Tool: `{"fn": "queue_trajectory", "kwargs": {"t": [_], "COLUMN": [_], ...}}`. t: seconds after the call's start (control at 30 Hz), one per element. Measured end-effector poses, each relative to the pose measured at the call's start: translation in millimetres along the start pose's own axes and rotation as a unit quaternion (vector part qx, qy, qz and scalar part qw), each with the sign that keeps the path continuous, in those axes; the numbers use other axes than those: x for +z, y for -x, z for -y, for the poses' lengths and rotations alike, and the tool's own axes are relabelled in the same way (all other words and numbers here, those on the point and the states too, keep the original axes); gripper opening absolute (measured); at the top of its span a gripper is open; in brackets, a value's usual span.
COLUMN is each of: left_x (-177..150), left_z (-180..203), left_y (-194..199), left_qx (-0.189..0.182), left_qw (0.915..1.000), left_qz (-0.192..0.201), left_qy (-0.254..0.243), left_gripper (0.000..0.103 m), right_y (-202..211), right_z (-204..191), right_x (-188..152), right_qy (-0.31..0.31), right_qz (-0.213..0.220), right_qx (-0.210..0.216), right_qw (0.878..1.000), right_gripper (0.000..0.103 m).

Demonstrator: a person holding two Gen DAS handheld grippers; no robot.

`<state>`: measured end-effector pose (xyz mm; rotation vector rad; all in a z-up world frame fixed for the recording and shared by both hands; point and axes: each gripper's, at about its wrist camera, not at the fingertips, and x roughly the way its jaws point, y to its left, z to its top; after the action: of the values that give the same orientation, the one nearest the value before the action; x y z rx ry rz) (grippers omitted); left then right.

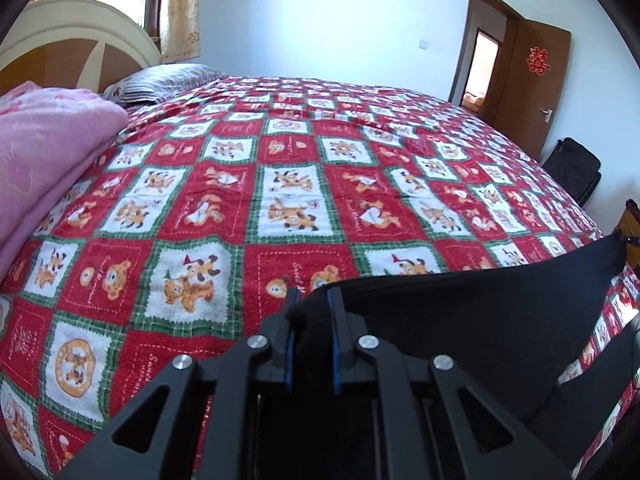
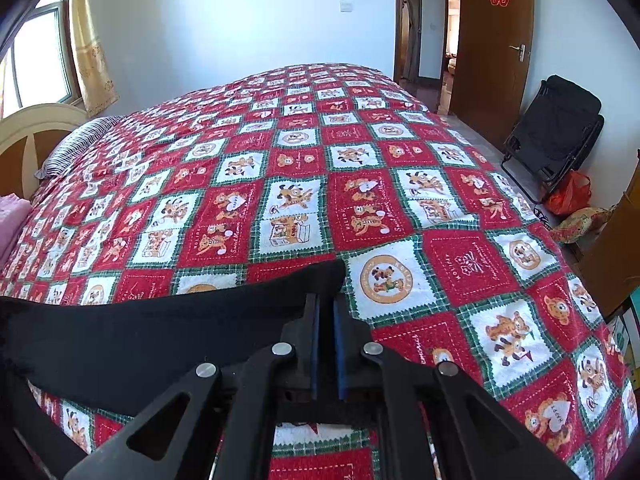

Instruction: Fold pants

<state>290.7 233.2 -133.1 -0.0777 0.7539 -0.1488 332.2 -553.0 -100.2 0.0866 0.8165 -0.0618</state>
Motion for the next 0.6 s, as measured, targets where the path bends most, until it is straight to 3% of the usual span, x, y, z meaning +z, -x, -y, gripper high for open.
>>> {"fn": "queue_trajectory", "kwargs": {"t": [0.27,0.6], "left_x": [-6.0,-36.6], "left_z": [-12.4,-20.3], "left_y": [27.2,70.2], "left_qx": [-0.032,-0.088], "left_qw": [0.9982,0.9908], "left_qz": [0.042,0.095], "left_qy": [0.027,0.04], "left_gripper": [0.014,0.014], "right_y": [33.4,98.8], "right_z": [11.9,34.2], "right_x": [-15.0,-59.5], "right_qy": [-0.018,-0.048], "right_qz": [0.04,0.093], "right_qx": [0.019,0.051], "right_qw": [0.999,0.993], "right_gripper": [0.006,0.005]}}
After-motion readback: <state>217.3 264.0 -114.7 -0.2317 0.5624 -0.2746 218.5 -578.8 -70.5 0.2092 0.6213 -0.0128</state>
